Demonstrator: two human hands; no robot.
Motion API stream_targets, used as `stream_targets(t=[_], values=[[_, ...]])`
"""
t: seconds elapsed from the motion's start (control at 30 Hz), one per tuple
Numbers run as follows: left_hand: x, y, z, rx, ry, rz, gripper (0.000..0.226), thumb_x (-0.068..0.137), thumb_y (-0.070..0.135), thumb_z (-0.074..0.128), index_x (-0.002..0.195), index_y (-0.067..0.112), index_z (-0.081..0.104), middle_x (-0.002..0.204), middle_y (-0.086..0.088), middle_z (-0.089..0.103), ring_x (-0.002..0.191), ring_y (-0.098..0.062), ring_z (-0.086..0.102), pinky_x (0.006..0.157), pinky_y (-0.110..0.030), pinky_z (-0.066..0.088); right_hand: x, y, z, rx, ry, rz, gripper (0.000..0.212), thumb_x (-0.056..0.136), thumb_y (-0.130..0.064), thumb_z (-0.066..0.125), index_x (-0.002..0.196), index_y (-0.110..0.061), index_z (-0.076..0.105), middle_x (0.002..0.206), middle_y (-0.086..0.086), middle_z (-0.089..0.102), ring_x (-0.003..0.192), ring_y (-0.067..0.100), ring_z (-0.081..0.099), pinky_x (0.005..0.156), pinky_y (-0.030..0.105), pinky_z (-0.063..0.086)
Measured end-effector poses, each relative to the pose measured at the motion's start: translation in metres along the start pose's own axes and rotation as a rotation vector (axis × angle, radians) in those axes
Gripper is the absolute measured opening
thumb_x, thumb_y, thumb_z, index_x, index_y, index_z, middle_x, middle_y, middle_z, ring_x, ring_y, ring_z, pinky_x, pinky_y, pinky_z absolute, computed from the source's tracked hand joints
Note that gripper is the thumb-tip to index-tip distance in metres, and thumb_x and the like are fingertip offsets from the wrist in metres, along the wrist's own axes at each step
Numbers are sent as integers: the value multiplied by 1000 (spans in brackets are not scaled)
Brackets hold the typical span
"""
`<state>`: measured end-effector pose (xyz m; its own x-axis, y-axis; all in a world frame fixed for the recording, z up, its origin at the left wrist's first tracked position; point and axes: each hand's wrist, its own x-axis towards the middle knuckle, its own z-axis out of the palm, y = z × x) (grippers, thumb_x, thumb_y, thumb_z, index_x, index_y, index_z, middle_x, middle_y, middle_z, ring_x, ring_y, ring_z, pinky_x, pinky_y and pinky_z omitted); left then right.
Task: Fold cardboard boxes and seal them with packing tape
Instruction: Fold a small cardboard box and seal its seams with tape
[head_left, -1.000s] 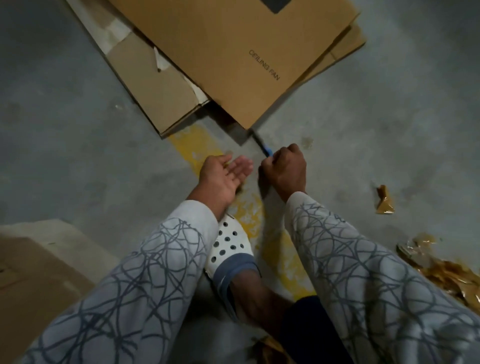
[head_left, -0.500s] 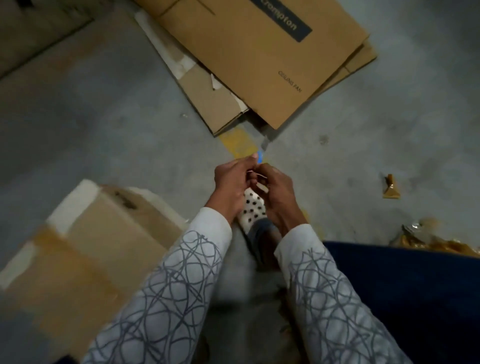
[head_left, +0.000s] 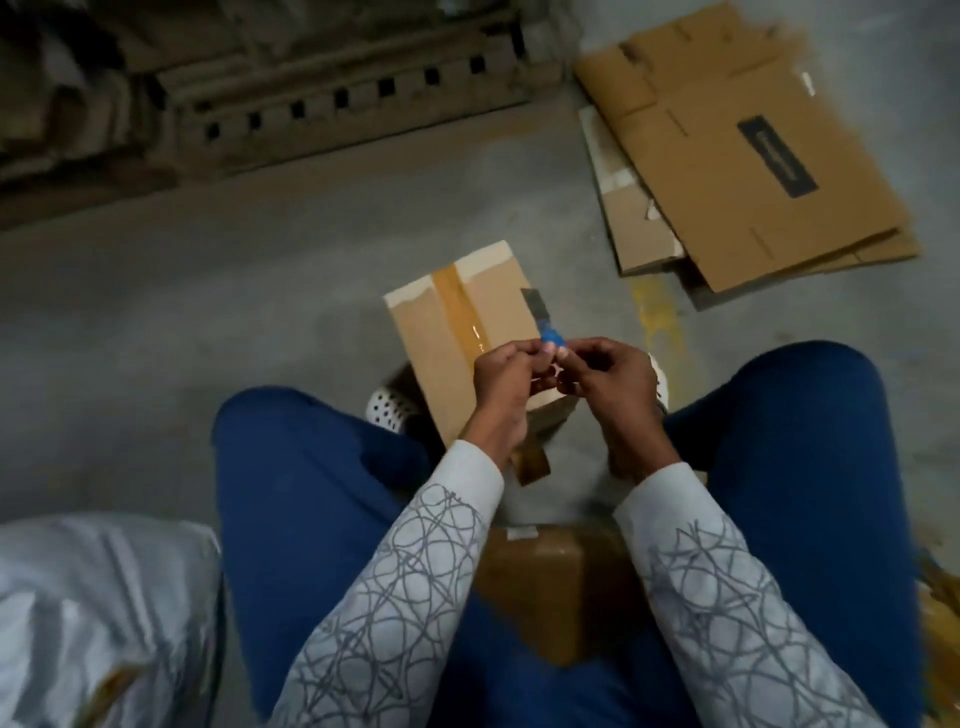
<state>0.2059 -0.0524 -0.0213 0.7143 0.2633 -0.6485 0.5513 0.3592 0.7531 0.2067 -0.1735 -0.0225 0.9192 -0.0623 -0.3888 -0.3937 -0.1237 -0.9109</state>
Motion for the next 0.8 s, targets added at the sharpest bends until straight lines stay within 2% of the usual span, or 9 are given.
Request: stream_targets(t=[0.1, 0.23, 0.33, 0.4, 0.47, 0.57, 0.63, 0.73, 0.8], values=[[-22, -16, -34, -159, -22, -85, 17, 90, -11, 61, 88, 2, 71, 83, -12, 74, 77, -26, 72, 68, -33, 61, -22, -10, 12, -237, -89, -23, 17, 86, -25, 81, 99, -15, 81, 85, 0, 78, 77, 12, 75, 77, 37, 63], [-52, -21, -59, -367, -70, -157, 3, 92, 2, 68, 91, -1, 68, 75, -9, 74, 67, -20, 74, 60, -30, 61, -42, -26, 25, -480, -133, -54, 21, 78, -25, 88, 92, -11, 81, 83, 9, 77, 75, 16, 75, 76, 36, 63], [-60, -23, -69, -445, -34, -129, 10, 88, 8, 75, 94, 0, 71, 84, -12, 75, 74, -22, 73, 67, -32, 60, -58, -37, 29, -266, -191, 16, 15, 79, -16, 86, 89, -8, 78, 82, 11, 76, 75, 20, 76, 64, 28, 61], [-64, -25, -72, -430, 10, -96, 5, 90, 9, 75, 89, 5, 72, 78, -7, 73, 65, -16, 68, 61, -25, 56, -68, -36, 32, -87, -226, 116, 10, 85, -3, 79, 93, 1, 75, 84, 17, 74, 71, 24, 75, 61, 26, 60], [-67, -29, -74, -258, 72, -39, 9, 89, 13, 76, 82, 11, 72, 73, -3, 70, 61, -13, 63, 57, -25, 50, -68, -27, 36, -106, -204, 116, 4, 87, -2, 76, 90, -1, 74, 82, 17, 73, 69, 25, 73, 64, 31, 62], [-60, -35, -78, 349, 307, 141, 16, 83, 26, 83, 82, 15, 71, 84, 1, 68, 76, -11, 60, 66, -22, 46, -49, -9, 35, -508, -153, -134, 1, 85, -15, 74, 85, -13, 74, 76, 6, 75, 68, 20, 74, 73, 40, 63], [-57, -37, -81, 616, 330, 154, 15, 85, 27, 81, 89, 16, 72, 93, 2, 68, 88, -13, 61, 73, -23, 46, -36, -6, 29, -725, -174, -281, 7, 85, -18, 71, 91, -15, 74, 83, 4, 76, 72, 17, 72, 77, 40, 62], [-48, -50, -79, 353, 245, -173, 35, 90, 20, 75, 120, 9, 62, 113, -6, 64, 108, -22, 58, 95, -35, 48, -14, 1, 10, -875, -216, -337, 20, 85, -11, 71, 103, -15, 77, 99, 8, 76, 90, 22, 71, 82, 34, 58], [-54, -57, -68, 123, 107, -415, 27, 93, 18, 69, 113, 8, 54, 107, -7, 56, 105, -24, 52, 102, -42, 43, -2, 14, -5, -873, -208, -292, 26, 82, -6, 73, 107, -10, 78, 102, 11, 77, 96, 25, 72, 89, 38, 58]])
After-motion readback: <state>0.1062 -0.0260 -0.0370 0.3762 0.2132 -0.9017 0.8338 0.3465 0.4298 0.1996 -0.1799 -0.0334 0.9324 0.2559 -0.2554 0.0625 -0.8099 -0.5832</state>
